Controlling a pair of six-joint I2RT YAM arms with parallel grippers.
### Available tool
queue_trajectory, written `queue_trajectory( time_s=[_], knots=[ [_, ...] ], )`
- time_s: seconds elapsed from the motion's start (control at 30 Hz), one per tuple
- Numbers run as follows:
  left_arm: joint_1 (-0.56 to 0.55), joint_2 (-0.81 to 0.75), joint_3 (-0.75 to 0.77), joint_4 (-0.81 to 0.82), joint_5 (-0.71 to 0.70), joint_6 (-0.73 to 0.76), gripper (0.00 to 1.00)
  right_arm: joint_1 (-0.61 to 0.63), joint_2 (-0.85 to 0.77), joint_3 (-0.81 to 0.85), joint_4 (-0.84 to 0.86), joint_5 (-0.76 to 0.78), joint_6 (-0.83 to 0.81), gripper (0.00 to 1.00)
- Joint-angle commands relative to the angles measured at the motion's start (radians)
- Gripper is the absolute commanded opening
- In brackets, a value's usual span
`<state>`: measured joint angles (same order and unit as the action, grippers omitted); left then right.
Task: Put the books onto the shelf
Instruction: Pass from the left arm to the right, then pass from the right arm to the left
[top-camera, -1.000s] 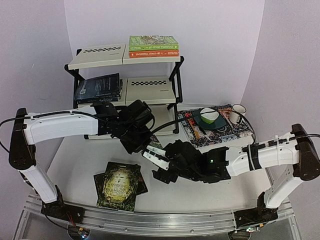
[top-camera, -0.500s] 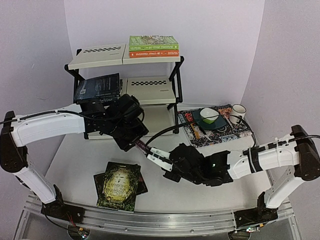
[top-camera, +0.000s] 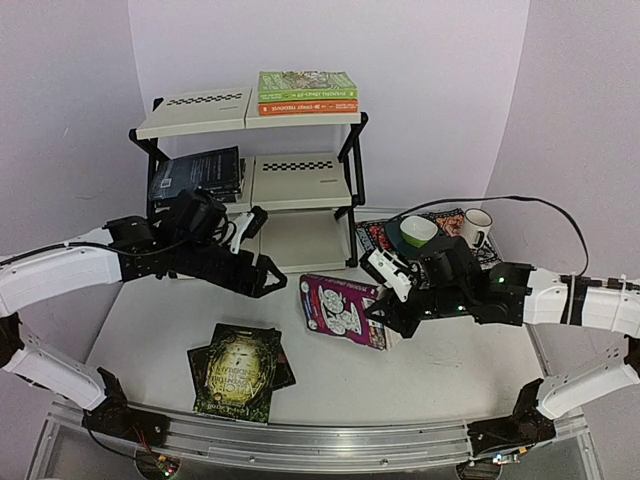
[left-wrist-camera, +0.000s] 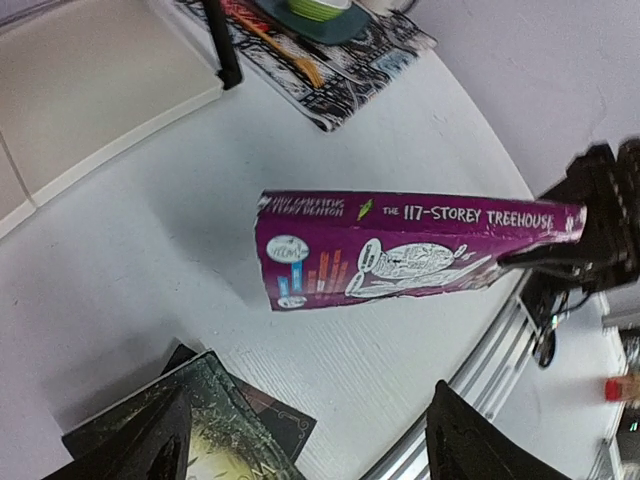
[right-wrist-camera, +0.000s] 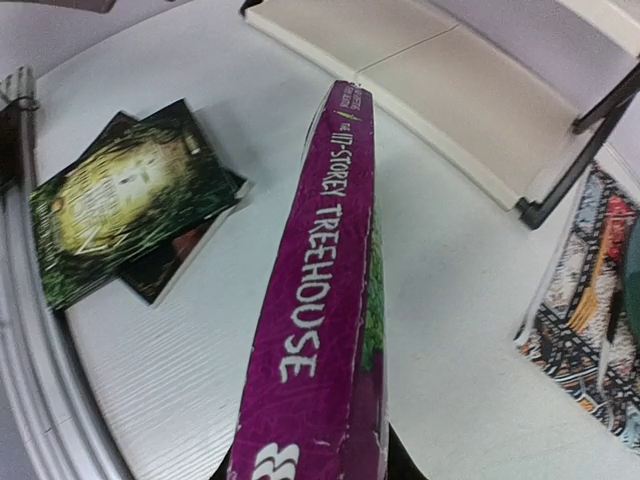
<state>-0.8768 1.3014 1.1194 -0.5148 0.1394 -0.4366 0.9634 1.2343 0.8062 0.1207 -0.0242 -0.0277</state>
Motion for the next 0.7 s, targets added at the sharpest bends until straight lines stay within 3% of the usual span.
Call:
queue_trajectory(
  time_s=[0.0,0.03,0.07,0.47,0.67],
  knots=[
    [-0.001,-0.112,-0.108,0.258,0.177,0.291,0.86,-0.018,-0.081,0.135,-0.143,-0.310,0.041,0.00],
    [-0.001,-0.131,-0.127,0.280,0.186,0.308,0.97,-0.020,-0.092,0.154,-0.175,-0.345,0.043,0.00],
    [-0.001,-0.146,-0.137,0.288,0.189,0.315,0.99,-0.022,-0.103,0.178,-0.213,-0.373,0.047,0.00],
    [0.001,-0.163,-0.132,0.317,0.594,0.397,0.99,-0.035,-0.137,0.310,-0.260,-0.613,0.113,0.00],
    [0.001,-0.176,-0.142,0.317,0.699,0.409,0.94,-0.041,-0.121,0.360,-0.260,-0.672,0.092,0.00]
  ],
)
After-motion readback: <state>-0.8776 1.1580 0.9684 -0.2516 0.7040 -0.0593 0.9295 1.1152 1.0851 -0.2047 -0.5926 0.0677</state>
